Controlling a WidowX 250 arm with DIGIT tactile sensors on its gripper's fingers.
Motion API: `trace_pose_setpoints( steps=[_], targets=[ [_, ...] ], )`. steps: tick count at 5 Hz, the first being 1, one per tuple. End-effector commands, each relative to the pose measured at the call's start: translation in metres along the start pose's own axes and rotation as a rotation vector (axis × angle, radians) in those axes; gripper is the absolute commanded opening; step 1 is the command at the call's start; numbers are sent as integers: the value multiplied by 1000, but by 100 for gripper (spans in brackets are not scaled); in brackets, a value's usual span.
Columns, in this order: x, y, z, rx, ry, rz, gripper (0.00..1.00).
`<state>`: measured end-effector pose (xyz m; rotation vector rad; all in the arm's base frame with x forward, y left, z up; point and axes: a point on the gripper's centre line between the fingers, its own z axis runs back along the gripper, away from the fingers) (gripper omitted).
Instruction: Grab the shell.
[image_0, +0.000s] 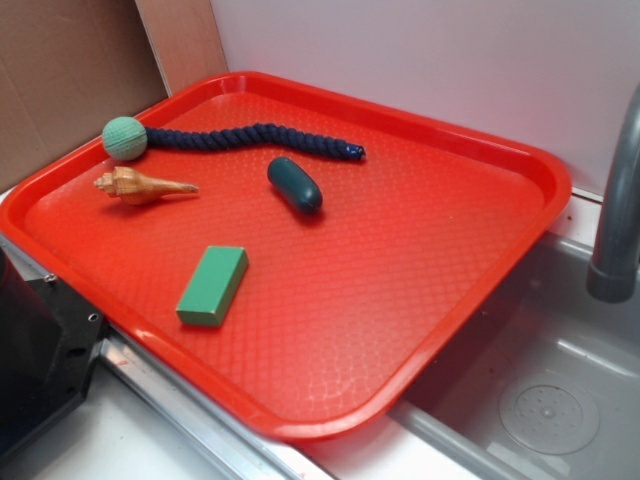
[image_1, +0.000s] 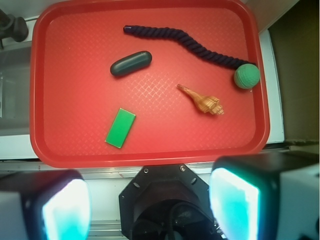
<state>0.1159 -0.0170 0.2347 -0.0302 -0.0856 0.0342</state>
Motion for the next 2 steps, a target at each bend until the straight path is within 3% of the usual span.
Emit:
trace_pose_setpoints(
  steps=[1,2],
  targets=[
    [0,0,0,0,0,0,100],
    [1,11,-4,16,-20,-64,100]
  ],
)
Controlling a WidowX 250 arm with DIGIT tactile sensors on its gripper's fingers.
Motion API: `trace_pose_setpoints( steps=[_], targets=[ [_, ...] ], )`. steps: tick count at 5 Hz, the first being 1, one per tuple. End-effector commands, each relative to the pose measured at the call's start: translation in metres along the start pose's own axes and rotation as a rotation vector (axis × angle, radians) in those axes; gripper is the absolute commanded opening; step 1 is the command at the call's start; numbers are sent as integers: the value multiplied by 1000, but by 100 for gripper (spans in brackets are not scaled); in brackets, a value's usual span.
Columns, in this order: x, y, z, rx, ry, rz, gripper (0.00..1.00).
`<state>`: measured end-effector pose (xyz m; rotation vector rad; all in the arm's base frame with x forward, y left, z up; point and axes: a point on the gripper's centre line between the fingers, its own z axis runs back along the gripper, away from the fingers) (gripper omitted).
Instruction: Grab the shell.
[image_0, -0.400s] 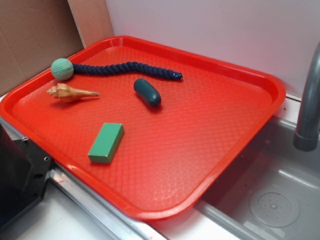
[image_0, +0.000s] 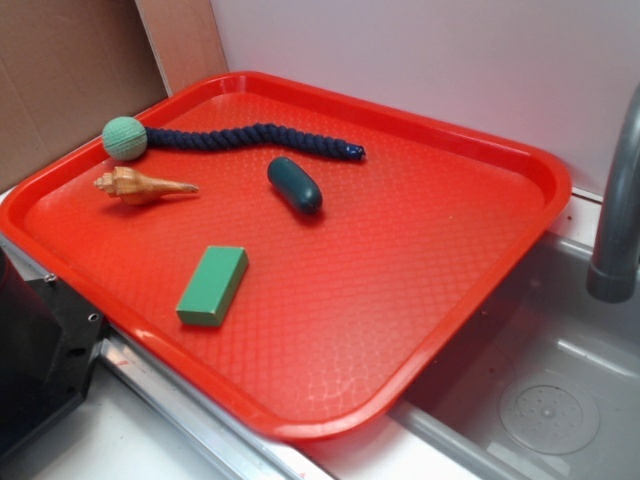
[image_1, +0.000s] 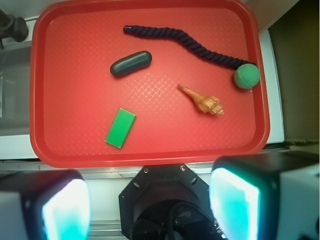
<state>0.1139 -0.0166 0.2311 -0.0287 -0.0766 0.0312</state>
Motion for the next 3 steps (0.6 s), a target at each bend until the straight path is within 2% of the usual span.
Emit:
trace_pose_setpoints(
  steps=[1,3],
  targets=[
    [10,29,-15,31,-50,-164,100],
    [31,62,-61,64,-63,-415,100]
  ],
)
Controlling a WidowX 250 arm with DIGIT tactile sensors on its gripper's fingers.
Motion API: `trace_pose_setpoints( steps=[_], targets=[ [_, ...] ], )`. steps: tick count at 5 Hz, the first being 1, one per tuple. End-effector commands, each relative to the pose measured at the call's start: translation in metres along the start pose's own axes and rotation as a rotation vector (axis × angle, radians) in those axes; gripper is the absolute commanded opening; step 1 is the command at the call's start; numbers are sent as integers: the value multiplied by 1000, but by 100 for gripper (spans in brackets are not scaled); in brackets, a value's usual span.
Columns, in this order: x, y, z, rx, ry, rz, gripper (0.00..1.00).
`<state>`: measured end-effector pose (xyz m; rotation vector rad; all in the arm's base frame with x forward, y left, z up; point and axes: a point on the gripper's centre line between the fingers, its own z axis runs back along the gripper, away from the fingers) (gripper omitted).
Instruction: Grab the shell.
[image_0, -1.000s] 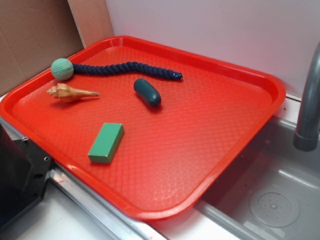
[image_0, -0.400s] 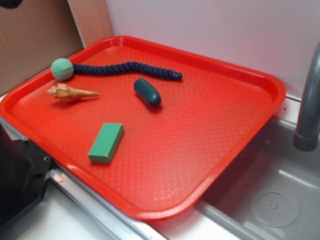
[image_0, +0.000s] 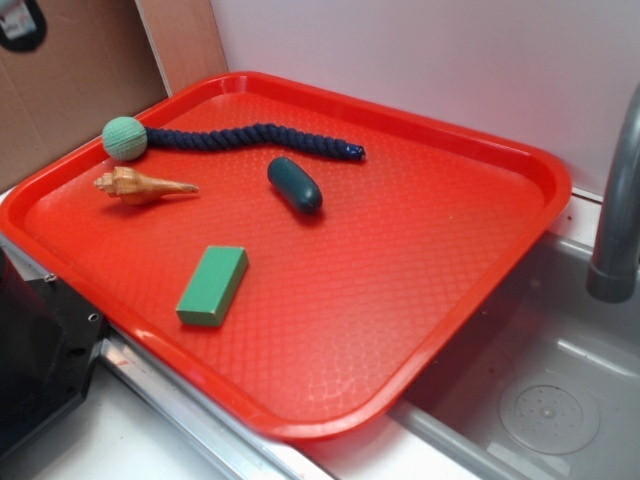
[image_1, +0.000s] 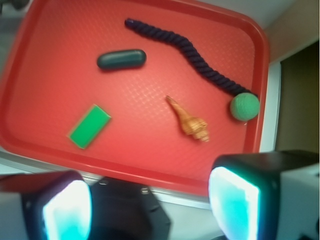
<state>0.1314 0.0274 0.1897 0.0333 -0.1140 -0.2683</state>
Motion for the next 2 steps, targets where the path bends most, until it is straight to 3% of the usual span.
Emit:
trace_pose_setpoints(
  steps=[1,2],
  targets=[
    [16,36,-45,9,-42,-205,100],
    [21,55,-76,17,-27,-226,100]
  ],
)
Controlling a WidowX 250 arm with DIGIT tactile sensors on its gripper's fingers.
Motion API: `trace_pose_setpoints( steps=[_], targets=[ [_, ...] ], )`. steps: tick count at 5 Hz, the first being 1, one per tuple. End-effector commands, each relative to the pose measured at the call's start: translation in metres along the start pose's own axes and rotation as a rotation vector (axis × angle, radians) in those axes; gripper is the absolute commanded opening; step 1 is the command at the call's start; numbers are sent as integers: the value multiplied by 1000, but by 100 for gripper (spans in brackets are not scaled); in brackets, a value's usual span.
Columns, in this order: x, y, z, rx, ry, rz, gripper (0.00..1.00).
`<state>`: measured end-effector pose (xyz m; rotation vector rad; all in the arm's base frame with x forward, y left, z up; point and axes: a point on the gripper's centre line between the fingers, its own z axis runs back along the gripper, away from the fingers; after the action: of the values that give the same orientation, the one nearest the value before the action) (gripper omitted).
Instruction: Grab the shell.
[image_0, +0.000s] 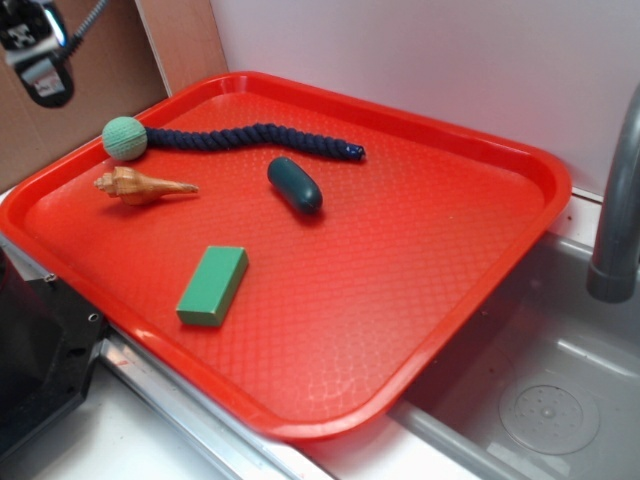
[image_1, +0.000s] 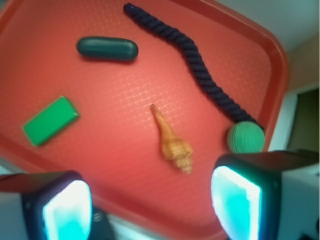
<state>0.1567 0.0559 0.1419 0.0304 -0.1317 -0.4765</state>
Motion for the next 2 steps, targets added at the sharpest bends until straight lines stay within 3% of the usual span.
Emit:
trace_pose_setpoints(
  steps=[1,2],
  targets=[
    [3,35,-54,-15,27,-44,100],
    [3,39,-78,3,69,-71,100]
  ],
)
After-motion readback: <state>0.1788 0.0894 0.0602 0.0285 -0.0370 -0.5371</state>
